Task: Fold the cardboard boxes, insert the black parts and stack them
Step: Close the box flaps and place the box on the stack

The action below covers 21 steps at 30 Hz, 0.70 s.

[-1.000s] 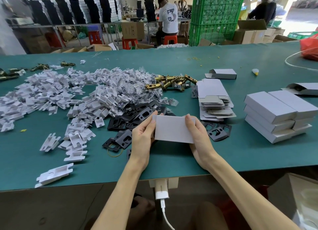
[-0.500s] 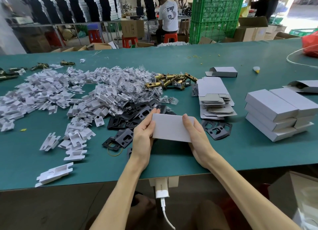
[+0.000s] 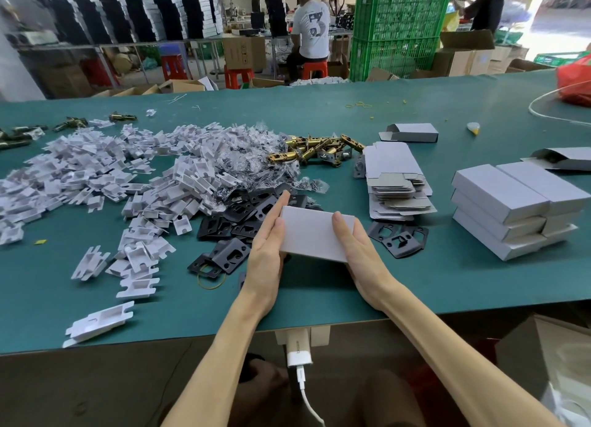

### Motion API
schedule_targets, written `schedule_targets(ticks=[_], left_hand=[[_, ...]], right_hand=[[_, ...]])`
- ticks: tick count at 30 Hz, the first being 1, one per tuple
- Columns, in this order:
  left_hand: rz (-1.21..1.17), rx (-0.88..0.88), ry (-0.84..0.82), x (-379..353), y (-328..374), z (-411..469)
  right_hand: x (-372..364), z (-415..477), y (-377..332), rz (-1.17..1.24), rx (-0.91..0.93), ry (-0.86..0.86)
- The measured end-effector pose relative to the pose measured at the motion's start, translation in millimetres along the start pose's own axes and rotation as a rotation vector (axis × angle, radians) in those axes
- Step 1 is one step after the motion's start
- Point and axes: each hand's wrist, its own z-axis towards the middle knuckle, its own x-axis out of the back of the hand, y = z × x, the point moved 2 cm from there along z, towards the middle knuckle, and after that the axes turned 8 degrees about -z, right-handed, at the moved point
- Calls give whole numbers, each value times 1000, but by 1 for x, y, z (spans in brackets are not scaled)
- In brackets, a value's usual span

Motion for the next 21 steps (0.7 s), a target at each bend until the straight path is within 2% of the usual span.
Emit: schedule_targets(ticks=[10,16,21], left_hand=[[85,31,-88,-3,-2,-1],[102,40,-85,-2,-3,0],[94,78,-87,-1,-4,1]], right_hand=[[0,1,0,-23,16,29],[1,2,-1,-81,29,23],[-2,2,-5,-240,119,163]])
